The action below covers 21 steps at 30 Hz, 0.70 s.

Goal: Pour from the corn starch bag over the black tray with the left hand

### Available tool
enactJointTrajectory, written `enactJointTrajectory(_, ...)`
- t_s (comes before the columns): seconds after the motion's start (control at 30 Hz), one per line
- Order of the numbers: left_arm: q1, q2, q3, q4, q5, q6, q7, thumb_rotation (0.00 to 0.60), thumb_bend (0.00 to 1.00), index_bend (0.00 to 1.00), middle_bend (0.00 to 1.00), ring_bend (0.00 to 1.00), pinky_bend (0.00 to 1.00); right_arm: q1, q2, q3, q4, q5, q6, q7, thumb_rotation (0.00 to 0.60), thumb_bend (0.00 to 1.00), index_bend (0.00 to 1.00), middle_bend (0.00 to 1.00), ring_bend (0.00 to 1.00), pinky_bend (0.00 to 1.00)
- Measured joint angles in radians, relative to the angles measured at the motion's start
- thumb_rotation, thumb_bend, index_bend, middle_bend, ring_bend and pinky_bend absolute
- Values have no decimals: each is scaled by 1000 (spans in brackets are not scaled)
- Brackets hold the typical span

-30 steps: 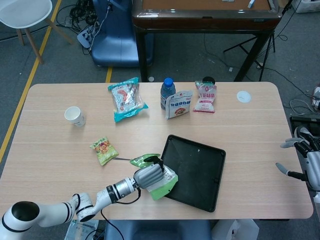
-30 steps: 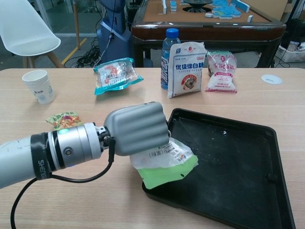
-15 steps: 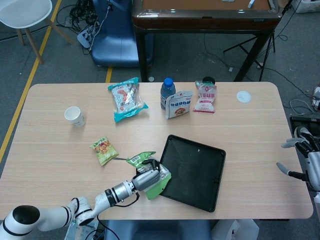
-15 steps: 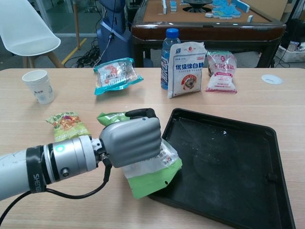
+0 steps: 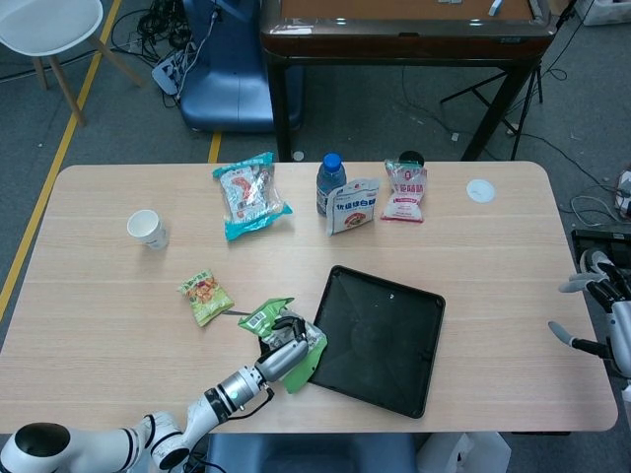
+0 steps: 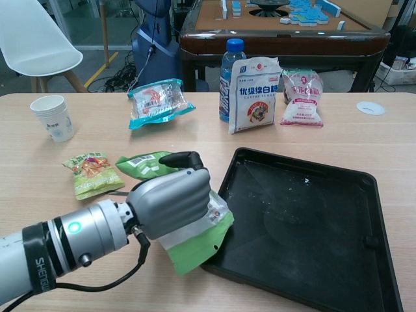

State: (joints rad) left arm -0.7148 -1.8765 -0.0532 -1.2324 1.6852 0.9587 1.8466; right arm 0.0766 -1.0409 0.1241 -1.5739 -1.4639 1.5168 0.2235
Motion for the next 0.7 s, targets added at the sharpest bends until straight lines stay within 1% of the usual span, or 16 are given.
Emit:
enactJointTrajectory(0.2, 16, -9, 19, -28, -19, -11, 46, 600, 375, 483, 687, 637, 733, 0, -5, -1, 5, 1, -2, 4, 600, 96, 406, 345, 155, 184)
enactJointTrajectory(0.5, 12, 0, 6, -94, -43, -21, 83, 600, 380, 482, 686, 637, 733, -6, -6, 0, 12, 2, 3, 14, 600, 96, 407, 345, 155, 184)
enactJointTrajectory(0.6, 12, -2, 2, -87, -50, -19, 93, 600, 382, 482, 686, 637, 733, -7, -6, 0, 16, 1, 2, 18, 600, 96, 407, 345, 155, 184)
enactJointTrajectory(0.7, 16, -3, 11, -74, -56, -20, 108, 600, 384, 482, 686, 636, 733, -8, -8, 0, 20, 2, 4, 21, 600, 96, 407, 345, 155, 184)
